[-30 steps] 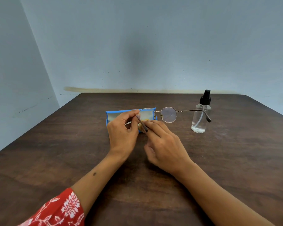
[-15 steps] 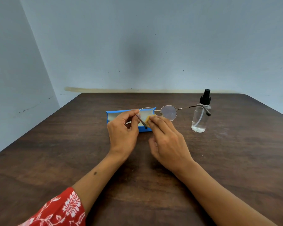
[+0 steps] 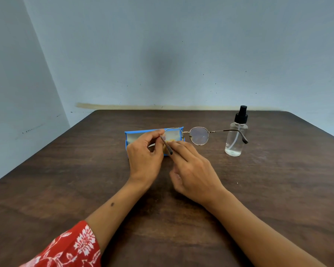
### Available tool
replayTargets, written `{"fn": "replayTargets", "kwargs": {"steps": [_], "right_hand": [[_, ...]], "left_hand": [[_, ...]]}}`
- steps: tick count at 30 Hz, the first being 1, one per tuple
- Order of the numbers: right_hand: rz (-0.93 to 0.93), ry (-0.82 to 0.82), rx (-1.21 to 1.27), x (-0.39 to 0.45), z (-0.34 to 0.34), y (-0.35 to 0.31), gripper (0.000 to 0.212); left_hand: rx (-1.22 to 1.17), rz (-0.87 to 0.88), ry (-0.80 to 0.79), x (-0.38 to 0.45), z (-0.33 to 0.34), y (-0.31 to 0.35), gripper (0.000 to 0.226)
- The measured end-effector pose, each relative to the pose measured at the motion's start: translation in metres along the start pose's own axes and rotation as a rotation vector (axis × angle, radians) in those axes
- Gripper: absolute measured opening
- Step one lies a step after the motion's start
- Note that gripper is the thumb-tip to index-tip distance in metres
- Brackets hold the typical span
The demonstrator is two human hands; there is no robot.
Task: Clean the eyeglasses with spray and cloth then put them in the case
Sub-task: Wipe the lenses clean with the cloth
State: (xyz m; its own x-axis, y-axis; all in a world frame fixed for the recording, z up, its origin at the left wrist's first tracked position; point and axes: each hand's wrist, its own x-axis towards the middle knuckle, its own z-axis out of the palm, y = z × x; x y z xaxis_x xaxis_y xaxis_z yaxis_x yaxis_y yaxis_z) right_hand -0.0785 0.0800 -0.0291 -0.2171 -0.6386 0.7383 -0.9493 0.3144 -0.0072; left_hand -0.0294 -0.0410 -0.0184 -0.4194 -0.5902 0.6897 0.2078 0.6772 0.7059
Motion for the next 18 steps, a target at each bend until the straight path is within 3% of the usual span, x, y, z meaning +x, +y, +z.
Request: {"fn": "replayTargets", "kwargs": {"steps": [18], "right_hand": [[0.056,0.031,-0.051,0.0004,-0.0015,0.0026,0.048]], "left_hand": [[-0.006,-0.003,0.009,-0.0003,0.0003,0.0011,0.02]]}}
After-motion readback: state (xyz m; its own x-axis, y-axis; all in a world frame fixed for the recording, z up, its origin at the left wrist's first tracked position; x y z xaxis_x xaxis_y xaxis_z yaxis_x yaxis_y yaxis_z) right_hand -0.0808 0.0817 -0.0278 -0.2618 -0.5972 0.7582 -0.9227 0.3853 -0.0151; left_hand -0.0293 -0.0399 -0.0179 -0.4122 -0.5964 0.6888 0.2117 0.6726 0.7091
